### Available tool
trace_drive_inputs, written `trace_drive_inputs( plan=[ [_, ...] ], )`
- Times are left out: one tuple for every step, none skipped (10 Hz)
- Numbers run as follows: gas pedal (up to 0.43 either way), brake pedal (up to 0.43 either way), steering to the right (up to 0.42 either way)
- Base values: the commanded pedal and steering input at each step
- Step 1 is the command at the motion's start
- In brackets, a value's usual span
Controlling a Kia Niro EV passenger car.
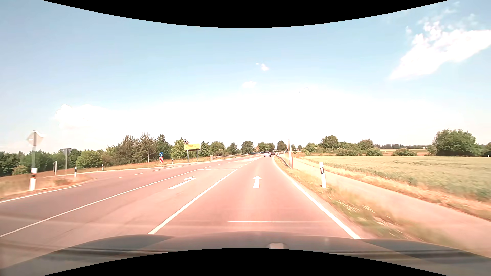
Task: Follow the waypoints while adhering to traffic rules and regulations
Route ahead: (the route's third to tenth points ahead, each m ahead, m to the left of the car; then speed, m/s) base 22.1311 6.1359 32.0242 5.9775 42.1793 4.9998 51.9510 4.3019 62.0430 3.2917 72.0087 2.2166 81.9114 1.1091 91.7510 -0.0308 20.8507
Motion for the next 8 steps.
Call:
trace_drive_inputs(
  plan=[
    [0.189,0.000,0.003],
    [0.189,0.000,0.006],
    [0.189,0.000,0.007],
    [0.189,0.000,0.007],
    [0.177,0.000,0.007],
    [0.177,0.000,0.006],
    [0.177,0.000,0.006],
    [0.177,0.000,0.006]
  ],
)
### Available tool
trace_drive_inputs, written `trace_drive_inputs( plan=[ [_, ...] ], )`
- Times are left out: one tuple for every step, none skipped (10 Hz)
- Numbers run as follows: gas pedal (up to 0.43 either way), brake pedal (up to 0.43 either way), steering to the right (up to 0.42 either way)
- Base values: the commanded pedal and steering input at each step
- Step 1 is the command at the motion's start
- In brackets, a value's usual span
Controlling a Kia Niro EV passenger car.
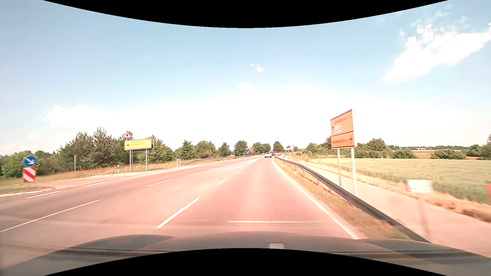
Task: Follow the waypoints while adhering to traffic rules and regulations
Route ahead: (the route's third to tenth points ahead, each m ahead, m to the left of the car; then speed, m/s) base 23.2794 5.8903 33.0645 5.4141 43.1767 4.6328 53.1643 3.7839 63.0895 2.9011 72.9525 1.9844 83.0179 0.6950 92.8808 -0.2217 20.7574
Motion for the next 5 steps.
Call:
trace_drive_inputs(
  plan=[
    [0.177,0.000,0.006],
    [0.177,0.000,0.006],
    [0.177,0.000,0.006],
    [0.177,0.000,0.006],
    [0.177,0.000,0.006]
  ],
)
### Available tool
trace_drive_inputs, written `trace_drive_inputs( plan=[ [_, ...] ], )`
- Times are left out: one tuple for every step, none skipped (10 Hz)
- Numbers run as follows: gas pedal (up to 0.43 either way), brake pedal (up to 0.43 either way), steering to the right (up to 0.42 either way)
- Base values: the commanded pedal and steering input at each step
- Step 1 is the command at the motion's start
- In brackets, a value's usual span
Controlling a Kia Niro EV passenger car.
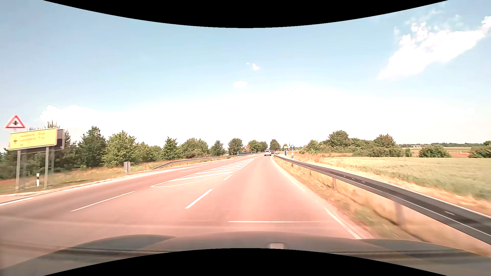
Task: Follow the waypoints while adhering to traffic rules and regulations
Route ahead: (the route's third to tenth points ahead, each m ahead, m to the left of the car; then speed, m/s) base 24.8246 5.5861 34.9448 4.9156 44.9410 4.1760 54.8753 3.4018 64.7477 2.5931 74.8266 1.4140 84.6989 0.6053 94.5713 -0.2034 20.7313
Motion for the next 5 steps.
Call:
trace_drive_inputs(
  plan=[
    [0.177,0.000,0.006],
    [0.177,0.000,0.006],
    [0.177,0.000,0.006],
    [0.177,0.000,0.006],
    [0.177,0.000,0.005]
  ],
)
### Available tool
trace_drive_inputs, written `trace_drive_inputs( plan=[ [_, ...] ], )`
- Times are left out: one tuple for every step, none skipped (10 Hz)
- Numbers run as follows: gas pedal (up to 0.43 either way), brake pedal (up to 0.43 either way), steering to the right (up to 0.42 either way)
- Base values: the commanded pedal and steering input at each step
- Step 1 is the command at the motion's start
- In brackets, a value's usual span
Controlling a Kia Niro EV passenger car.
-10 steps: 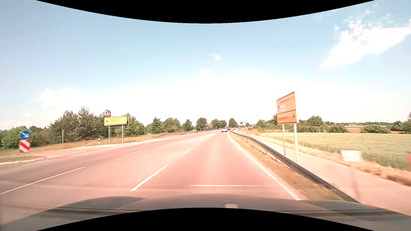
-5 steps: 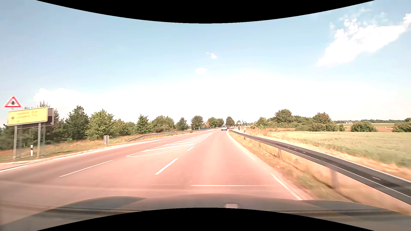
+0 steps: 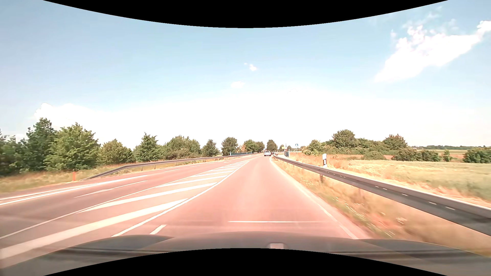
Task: Follow the waypoints while adhering to traffic rules and regulations
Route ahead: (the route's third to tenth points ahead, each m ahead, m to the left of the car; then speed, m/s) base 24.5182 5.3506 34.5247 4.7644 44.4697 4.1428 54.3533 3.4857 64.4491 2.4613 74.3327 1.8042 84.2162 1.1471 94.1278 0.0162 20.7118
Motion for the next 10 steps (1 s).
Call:
trace_drive_inputs(
  plan=[
    [0.177,0.000,0.005],
    [0.177,0.000,0.003],
    [0.177,0.000,0.002],
    [0.177,0.000,0.002],
    [0.177,0.000,0.002],
    [0.177,0.000,0.002],
    [0.177,0.000,0.002],
    [0.177,0.000,0.002],
    [0.177,0.000,0.002],
    [0.177,0.000,0.002]
  ],
)
